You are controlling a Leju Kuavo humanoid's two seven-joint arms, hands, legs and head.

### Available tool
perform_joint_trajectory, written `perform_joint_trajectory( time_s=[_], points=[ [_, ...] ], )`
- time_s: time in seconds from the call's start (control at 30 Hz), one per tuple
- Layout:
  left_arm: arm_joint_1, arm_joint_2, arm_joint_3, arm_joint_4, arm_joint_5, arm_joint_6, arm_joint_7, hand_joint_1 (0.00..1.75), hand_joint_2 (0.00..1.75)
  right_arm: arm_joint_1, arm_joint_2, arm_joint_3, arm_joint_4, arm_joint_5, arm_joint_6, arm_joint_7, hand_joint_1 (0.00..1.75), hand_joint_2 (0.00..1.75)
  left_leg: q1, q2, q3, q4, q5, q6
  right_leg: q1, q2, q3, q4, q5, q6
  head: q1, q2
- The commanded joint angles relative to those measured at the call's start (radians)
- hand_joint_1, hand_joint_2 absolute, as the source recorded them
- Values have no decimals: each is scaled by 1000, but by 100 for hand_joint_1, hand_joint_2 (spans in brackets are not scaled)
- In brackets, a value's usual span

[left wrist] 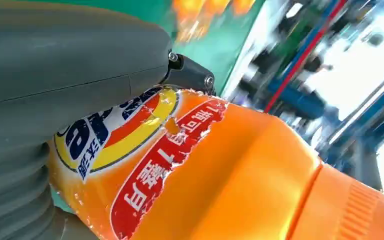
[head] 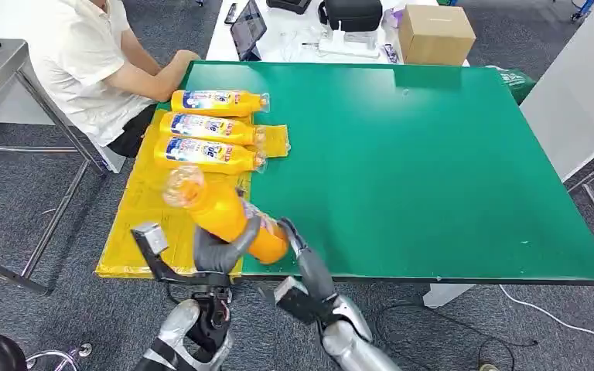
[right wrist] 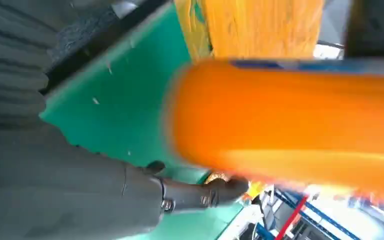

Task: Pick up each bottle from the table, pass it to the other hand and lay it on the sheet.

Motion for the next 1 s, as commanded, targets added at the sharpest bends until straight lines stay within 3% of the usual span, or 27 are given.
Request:
perform_joint_trajectory(
  time_s=[0.03,0.13,0.23,0.5,0.53,0.57,0.6,0.67,0.77,0.87,1.0],
  points=[
    [-4,71,132,-70,-147,116,-11,175,175,168,-101,-62,-180,9,-155,5,0,175,0,-1,5,-1,-2,1,1,-2,6,-1,-3,-3,0,0],
    [-17,99,168,-29,-249,179,-15,175,175,209,-113,-185,-228,-23,-241,2,0,175,0,-1,3,-1,-1,1,0,-2,4,-1,-2,-2,0,0],
    [-73,146,163,115,-558,346,25,175,175,234,-105,-279,-276,-11,-239,2,0,175,-1,-1,3,-2,0,1,-1,-2,3,-1,-1,-2,0,0],
    [-103,129,205,185,-655,368,25,175,175,228,-82,-299,-270,8,-224,2,0,175,0,0,5,-1,-2,1,1,-2,5,-1,-2,-4,0,0],
    [-110,85,309,220,-964,381,66,175,175,226,-81,-293,-282,11,-217,2,0,175,0,1,5,-1,-2,1,1,-1,5,-1,-2,-3,0,0],
    [-139,90,327,282,-1150,381,143,175,175,217,-77,-285,-283,7,-198,2,0,0,0,1,3,-1,-1,1,0,0,3,-1,-1,-3,0,0],
    [-153,93,334,308,-1203,381,169,175,175,209,-74,-281,-280,8,-190,2,0,0,0,2,5,-1,-2,1,1,0,5,-1,-2,-4,0,0],
    [-276,139,269,544,-1484,354,318,175,175,190,-69,-251,-293,4,-165,2,0,0,1,1,6,-1,-2,1,1,-1,6,-1,-2,-4,0,0],
    [-394,129,213,746,-1565,270,391,175,175,174,-72,-221,-319,-7,-148,2,0,0,0,-2,3,-1,1,0,1,-3,3,0,0,-3,0,0],
    [-464,103,178,875,-1591,177,437,175,175,156,-66,-221,-323,-10,-120,2,0,0,0,-2,2,-1,1,1,1,-3,3,0,0,-3,0,0],
    [-474,100,173,893,-1595,159,447,175,175,153,-65,-220,-326,-14,-113,2,0,0,1,0,5,0,0,1,2,-3,5,0,1,-6,0,0]
  ],
)
